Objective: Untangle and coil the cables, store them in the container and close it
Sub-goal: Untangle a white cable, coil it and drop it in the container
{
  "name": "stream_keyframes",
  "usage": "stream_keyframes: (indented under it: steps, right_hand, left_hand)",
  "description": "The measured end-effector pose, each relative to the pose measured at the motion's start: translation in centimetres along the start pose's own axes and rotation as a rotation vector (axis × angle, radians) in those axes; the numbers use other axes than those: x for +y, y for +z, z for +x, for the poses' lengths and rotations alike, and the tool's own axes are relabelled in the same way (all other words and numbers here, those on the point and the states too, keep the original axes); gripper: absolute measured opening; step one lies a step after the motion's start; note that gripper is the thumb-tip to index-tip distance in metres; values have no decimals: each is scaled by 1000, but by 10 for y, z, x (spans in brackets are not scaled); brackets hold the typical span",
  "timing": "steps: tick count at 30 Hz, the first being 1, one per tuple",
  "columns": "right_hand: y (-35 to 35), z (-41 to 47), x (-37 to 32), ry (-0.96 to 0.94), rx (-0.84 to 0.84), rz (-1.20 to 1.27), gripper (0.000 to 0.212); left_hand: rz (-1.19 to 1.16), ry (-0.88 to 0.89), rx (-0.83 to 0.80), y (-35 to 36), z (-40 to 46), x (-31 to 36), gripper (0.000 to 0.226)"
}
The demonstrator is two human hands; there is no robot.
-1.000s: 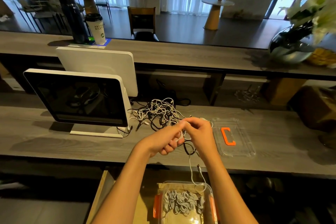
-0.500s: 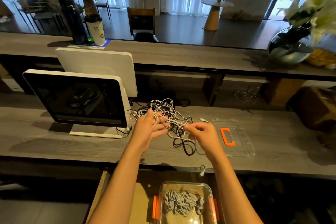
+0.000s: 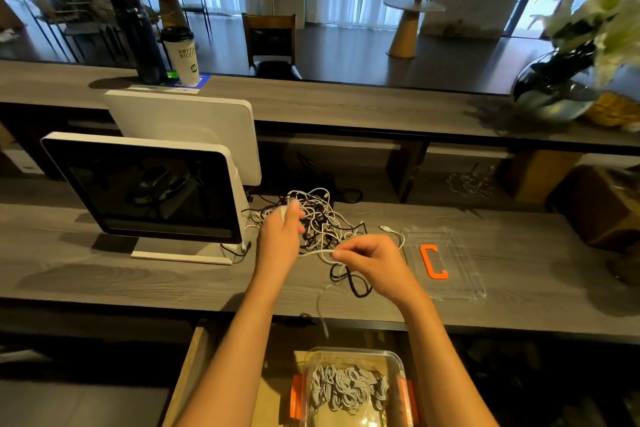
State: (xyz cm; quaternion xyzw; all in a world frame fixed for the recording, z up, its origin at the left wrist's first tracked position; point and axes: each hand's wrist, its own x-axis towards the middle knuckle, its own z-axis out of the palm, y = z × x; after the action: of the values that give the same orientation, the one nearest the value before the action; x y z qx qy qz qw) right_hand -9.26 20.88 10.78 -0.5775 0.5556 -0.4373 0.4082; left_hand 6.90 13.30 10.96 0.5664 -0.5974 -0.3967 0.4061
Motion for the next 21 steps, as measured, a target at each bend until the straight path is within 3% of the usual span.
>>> stream_keyframes:
  steps: [3,6,12,15,21]
  right_hand:
    - [4,4,-6,-40,101,36,9]
    - [4,6,-5,-48,161,22,6]
    - [0,11,9,18,227,49,10]
    - [1,12,8,-3,153,89,8]
    - [4,14,11,48,147,112,12]
  left_hand:
    - [112,-24,-274,2,-4,5,57]
    - [8,-172,-599,1,-12,8,72]
    - [-87,-190,-1039,-4,-15,4,49]
    - [-171,-143,-1079,-6,-13,-1,37]
    - [-243,-150,-1007,-7,-8,-11,44]
